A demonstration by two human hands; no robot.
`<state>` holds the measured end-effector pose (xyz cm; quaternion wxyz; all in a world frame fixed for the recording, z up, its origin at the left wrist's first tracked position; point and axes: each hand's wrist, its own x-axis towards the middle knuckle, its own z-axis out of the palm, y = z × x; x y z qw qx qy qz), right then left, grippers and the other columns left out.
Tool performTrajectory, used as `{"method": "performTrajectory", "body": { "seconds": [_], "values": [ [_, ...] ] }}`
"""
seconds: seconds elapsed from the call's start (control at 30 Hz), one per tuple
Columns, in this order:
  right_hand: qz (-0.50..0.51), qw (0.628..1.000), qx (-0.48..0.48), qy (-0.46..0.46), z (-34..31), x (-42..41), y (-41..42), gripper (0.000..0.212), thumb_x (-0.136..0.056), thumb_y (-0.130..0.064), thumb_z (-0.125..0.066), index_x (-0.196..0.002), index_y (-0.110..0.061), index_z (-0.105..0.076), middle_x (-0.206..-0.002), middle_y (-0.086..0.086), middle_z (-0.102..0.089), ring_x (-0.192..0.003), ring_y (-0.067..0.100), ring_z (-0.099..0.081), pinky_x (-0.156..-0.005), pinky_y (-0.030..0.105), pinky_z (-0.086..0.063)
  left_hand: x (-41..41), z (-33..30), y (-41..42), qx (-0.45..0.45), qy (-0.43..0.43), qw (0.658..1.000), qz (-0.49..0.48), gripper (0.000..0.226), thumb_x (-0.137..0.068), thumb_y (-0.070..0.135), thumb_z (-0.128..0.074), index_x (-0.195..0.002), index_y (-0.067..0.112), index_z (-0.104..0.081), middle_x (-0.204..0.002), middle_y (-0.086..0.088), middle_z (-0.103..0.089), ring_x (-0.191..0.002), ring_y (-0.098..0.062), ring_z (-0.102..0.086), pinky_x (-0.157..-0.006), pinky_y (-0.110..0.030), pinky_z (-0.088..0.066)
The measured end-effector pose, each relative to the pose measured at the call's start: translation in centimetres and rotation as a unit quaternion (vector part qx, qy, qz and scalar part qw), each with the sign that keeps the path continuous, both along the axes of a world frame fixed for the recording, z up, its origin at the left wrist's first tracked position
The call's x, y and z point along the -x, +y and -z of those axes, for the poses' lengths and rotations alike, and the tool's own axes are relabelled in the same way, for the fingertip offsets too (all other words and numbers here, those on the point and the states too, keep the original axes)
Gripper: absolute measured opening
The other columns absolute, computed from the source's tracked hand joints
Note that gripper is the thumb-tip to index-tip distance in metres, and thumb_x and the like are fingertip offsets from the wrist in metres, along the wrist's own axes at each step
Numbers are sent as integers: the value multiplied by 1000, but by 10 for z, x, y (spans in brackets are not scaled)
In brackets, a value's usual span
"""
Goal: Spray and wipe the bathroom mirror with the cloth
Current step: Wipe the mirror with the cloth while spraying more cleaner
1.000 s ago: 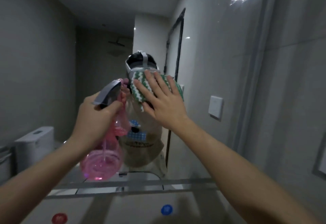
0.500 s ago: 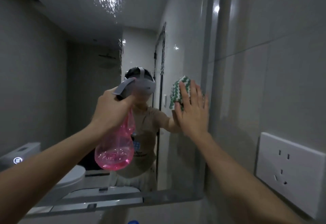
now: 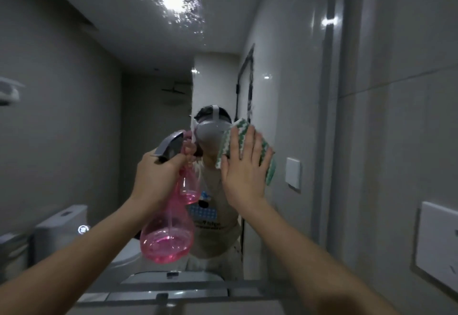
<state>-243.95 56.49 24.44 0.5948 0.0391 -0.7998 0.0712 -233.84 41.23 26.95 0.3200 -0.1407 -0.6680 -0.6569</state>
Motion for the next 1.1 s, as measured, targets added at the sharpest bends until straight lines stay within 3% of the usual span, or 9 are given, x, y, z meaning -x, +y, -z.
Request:
{"method": "performTrajectory", "body": {
  "seconds": [0.17,0.23,0.37,0.47,0.57,0.67,0.77,0.9,1.1],
  "values": [
    [8,999,-51,-13,-13,-2,-64,62,-91,-40,-26,-149,-18,-20,-153,17,-26,-140,32,-21,-108,54,-16,-3,-5,-47,26,50,998,-19,22,-76,12,-68,-61,28,-66,-47,9,-55,-47,-5,-48,-57,-32,-38],
    [10,999,-53,-9,-33,0,-80,62,-91,-41,-26,-149,-19,-23,-153,16,-27,-139,32,-24,-110,55,-16,0,-18,-65,43,76,996,-21,11,-72,18,-68,-69,28,-68,-47,11,-53,-51,-9,-46,-56,-31,-36],
    [5,997,-80,6,-89,4,-98,63,-92,-43,-21,-151,-21,-15,-156,13,-18,-143,30,-17,-113,52,-8,9,-54,-95,95,138,985,-41,22,-81,9,-65,-81,31,-70,-54,5,-63,-50,-8,-52,-51,-23,-41],
    [6,992,-122,5,-130,2,-105,62,-94,-45,-15,-151,-26,-3,-159,9,-5,-145,26,-5,-114,47,2,12,-92,-115,101,178,978,-48,32,-81,7,-63,-80,39,-67,-65,3,-67,-60,-13,-59,-57,-30,-46],
    [8,991,-133,10,-164,-2,-110,62,-93,-45,-14,-151,-29,1,-159,5,-1,-146,23,0,-114,44,7,18,-135,-133,77,190,979,-23,8,-77,11,-63,-81,12,-70,-75,-12,-68,-66,-16,-60,-59,-29,-47],
    [17,995,-90,43,-203,-1,-116,62,-93,-45,-13,-152,-28,-3,-159,6,-7,-145,25,-6,-116,47,0,17,-171,-146,92,205,973,-50,33,-68,24,-60,-83,-4,-66,-75,-16,-68,-65,-27,-65,-56,-35,-50],
    [23,998,-25,58,-248,2,-127,58,-98,-42,-20,-152,-25,-4,-158,9,-7,-144,27,-8,-115,48,-3,8,-200,-155,114,210,968,-71,42,-61,28,-58,-89,-1,-68,-90,-20,-71,-83,-36,-68,-74,-48,-54],
    [11,998,22,62,-308,2,-149,57,-99,-39,-23,-151,-22,-8,-158,11,-9,-143,30,-8,-114,50,-6,9,-242,-165,148,209,965,-61,20,-80,6,-58,-96,-4,-63,-90,-18,-67,-70,-24,-67,-60,-29,-44],
    [10,997,11,81,-360,5,-187,55,-98,-37,-23,-150,-20,-13,-156,14,-13,-142,31,-13,-113,51,-9,22,-267,-199,113,210,966,-102,21,-80,5,-57,-96,-7,-63,-85,-19,-64,-76,-27,-70,-65,-34,-43]
  ]
}}
